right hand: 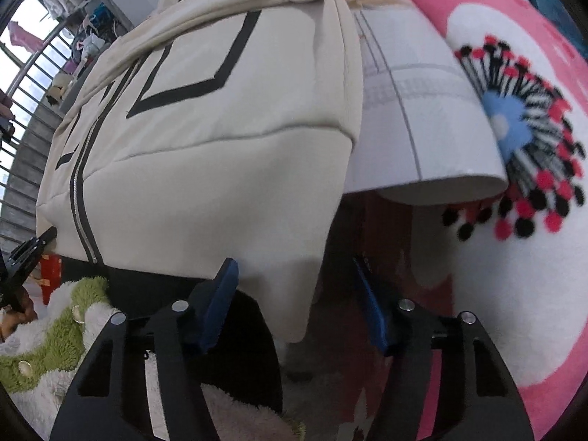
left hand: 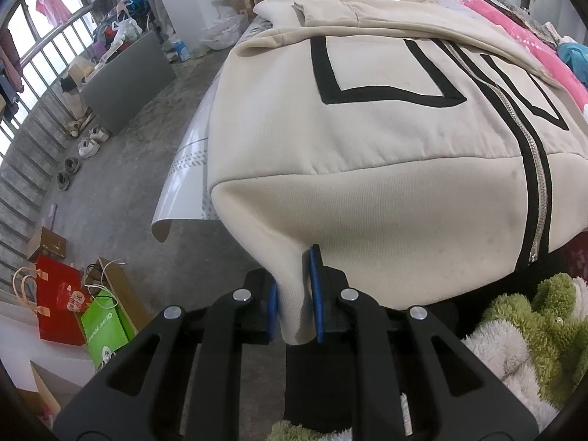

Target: Fold large clothes

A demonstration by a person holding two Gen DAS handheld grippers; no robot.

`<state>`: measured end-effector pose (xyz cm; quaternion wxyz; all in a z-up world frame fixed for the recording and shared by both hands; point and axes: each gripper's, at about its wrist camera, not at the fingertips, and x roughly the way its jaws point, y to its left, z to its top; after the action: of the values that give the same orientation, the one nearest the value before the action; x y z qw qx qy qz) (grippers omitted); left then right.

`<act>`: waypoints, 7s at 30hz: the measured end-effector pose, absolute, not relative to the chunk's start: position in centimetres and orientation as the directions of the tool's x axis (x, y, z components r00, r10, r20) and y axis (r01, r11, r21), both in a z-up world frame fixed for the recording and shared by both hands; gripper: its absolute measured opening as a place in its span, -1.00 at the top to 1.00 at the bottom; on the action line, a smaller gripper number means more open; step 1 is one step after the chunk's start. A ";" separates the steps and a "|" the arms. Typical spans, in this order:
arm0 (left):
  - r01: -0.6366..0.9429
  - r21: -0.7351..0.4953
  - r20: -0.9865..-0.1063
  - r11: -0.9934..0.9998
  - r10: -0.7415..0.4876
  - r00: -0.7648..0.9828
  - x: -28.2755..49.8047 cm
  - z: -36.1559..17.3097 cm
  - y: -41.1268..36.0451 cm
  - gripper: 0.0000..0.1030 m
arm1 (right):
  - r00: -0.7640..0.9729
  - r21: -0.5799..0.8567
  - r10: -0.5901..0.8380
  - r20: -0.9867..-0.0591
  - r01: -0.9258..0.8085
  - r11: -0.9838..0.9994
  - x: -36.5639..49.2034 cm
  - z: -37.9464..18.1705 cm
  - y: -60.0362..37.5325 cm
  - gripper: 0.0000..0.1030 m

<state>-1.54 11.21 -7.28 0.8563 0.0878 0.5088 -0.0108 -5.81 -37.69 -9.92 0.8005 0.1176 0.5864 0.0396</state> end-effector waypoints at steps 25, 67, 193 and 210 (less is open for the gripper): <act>0.112 0.175 -0.871 0.978 0.101 0.480 -1.8 -7.3 10.3 0.71 | 0.269 0.256 0.239 -0.933 0.027 0.966 -5.0 -10.8 -35.7 0.50; 0.033 -0.356 -0.713 0.934 -0.295 0.637 7.8 0.3 15.5 0.90 | 0.669 0.642 0.448 -0.593 0.059 0.764 2.8 0.0 -40.8 0.90; 0.476 -0.012 -0.777 0.879 -0.308 0.549 9.7 -3.4 4.0 -0.17 | 0.560 0.101 0.179 -0.809 -0.166 0.981 6.7 -3.4 -22.4 -0.10; 0.402 -0.056 -0.796 0.914 -0.283 0.535 10.2 -3.9 5.4 -0.27 | 0.564 0.049 0.164 -0.809 -0.214 0.976 5.9 -5.4 -18.8 -0.23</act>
<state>10.17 5.37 -3.92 0.8735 0.0671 0.4406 -0.1960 5.91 -18.76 -5.38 0.8840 -0.0273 0.4543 0.1069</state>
